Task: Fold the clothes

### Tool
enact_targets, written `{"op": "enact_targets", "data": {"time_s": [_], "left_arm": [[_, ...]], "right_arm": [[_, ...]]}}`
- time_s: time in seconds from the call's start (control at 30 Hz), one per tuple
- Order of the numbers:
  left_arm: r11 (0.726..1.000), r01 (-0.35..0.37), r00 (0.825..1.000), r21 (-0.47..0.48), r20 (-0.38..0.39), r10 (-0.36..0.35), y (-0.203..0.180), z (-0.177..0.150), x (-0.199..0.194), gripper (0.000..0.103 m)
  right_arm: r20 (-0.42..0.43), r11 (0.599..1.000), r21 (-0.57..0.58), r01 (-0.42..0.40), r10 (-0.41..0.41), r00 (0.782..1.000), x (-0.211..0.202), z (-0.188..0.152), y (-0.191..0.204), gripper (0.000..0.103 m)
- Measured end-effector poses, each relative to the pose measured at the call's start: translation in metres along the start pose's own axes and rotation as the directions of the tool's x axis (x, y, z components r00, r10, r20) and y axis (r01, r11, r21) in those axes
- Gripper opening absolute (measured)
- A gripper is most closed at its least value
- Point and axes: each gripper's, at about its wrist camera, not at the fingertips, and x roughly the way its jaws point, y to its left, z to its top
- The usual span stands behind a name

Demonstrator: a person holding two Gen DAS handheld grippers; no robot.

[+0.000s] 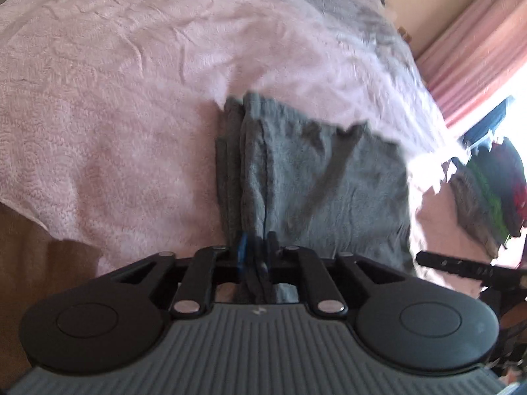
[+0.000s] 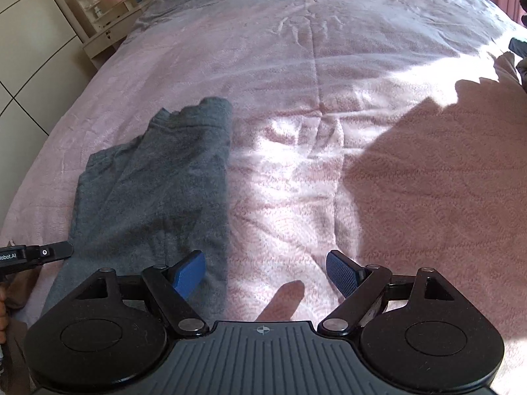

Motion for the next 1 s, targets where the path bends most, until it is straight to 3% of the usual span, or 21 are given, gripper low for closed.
{"op": "enact_targets", "data": {"time_s": [0.03, 0.07, 0.13, 0.27, 0.3, 0.33, 0.37, 0.43, 0.47, 0.5, 0.73, 0.77, 0.8, 0.83, 0.9, 1.0], "left_arm": [[0.999, 0.018, 1.000, -0.038, 0.015, -0.018, 0.004, 0.007, -0.001, 0.024], [0.997, 0.030, 0.999, -0.073, 0.029, -0.028, 0.007, 0.013, 0.000, 0.027], [0.992, 0.042, 0.998, -0.117, 0.055, -0.035, 0.012, 0.027, 0.007, 0.027], [0.994, 0.033, 0.997, -0.101, 0.074, -0.025, 0.011, 0.044, 0.026, 0.026], [0.995, 0.036, 0.997, -0.089, 0.074, -0.030, 0.010, 0.047, 0.030, 0.023], [0.997, 0.034, 0.997, -0.065, 0.077, -0.029, 0.008, 0.048, 0.032, 0.004], [0.999, 0.028, 0.996, -0.032, 0.082, -0.025, 0.005, 0.048, 0.033, 0.000], [1.000, 0.011, 0.995, 0.002, 0.096, -0.011, 0.004, 0.046, 0.033, 0.000], [1.000, 0.003, 0.995, 0.013, 0.103, -0.004, 0.004, 0.045, 0.033, 0.000], [1.000, -0.006, 0.994, 0.025, 0.111, 0.003, 0.004, 0.044, 0.033, 0.000], [0.993, -0.095, 0.990, 0.065, 0.112, 0.088, 0.006, 0.037, 0.049, 0.004], [0.994, -0.107, 0.988, 0.035, 0.113, 0.103, 0.006, 0.037, 0.046, 0.008], [0.993, -0.119, 0.986, 0.004, 0.114, 0.118, 0.007, 0.038, 0.043, 0.008], [0.990, -0.137, 0.983, -0.023, 0.121, 0.139, 0.005, 0.036, 0.035, 0.008], [0.983, -0.168, 0.974, -0.070, 0.142, 0.176, -0.004, 0.029, 0.008, 0.012], [0.976, -0.080, 0.980, -0.202, 0.162, 0.114, -0.016, -0.006, -0.045, 0.028]], "right_arm": [[0.012, 1.000, 0.003, -0.010, 0.010, 1.000, 0.001, 0.006, -0.001, 0.084], [0.024, 1.000, 0.011, -0.022, 0.021, 0.999, 0.002, 0.012, -0.001, 0.084], [0.044, 0.998, 0.037, -0.056, 0.054, 0.998, 0.006, 0.025, -0.004, 0.084], [0.062, 0.984, 0.114, -0.137, 0.130, 0.990, 0.024, 0.048, -0.008, 0.084], [0.061, 0.978, 0.129, -0.161, 0.154, 0.986, 0.028, 0.052, -0.009, 0.075], [0.060, 0.972, 0.145, -0.185, 0.178, 0.982, 0.033, 0.056, -0.009, 0.065], [0.058, 0.965, 0.161, -0.206, 0.199, 0.978, 0.037, 0.060, -0.009, 0.051], [0.049, 0.956, 0.190, -0.222, 0.217, 0.975, 0.048, 0.063, -0.011, 0.037], [0.051, 0.957, 0.186, -0.223, 0.217, 0.975, 0.052, 0.064, -0.011, 0.025], [0.055, 0.958, 0.180, -0.222, 0.215, 0.975, 0.055, 0.066, -0.010, 0.023], [0.039, 0.971, 0.155, -0.182, 0.178, 0.983, 0.077, 0.065, -0.013, 0.027], [0.044, 0.970, 0.163, -0.178, 0.173, 0.984, 0.072, 0.064, -0.015, 0.047], [0.051, 0.970, 0.171, -0.173, 0.166, 0.985, 0.065, 0.062, -0.016, 0.074], [0.064, 0.971, 0.172, -0.165, 0.156, 0.986, 0.054, 0.057, -0.019, 0.080], [0.043, 0.959, 0.202, -0.200, 0.195, 0.980, 0.033, 0.040, -0.028, 0.080], [-0.023, 0.917, 0.298, -0.264, 0.283, 0.959, 0.003, 0.002, -0.044, 0.080]]}}
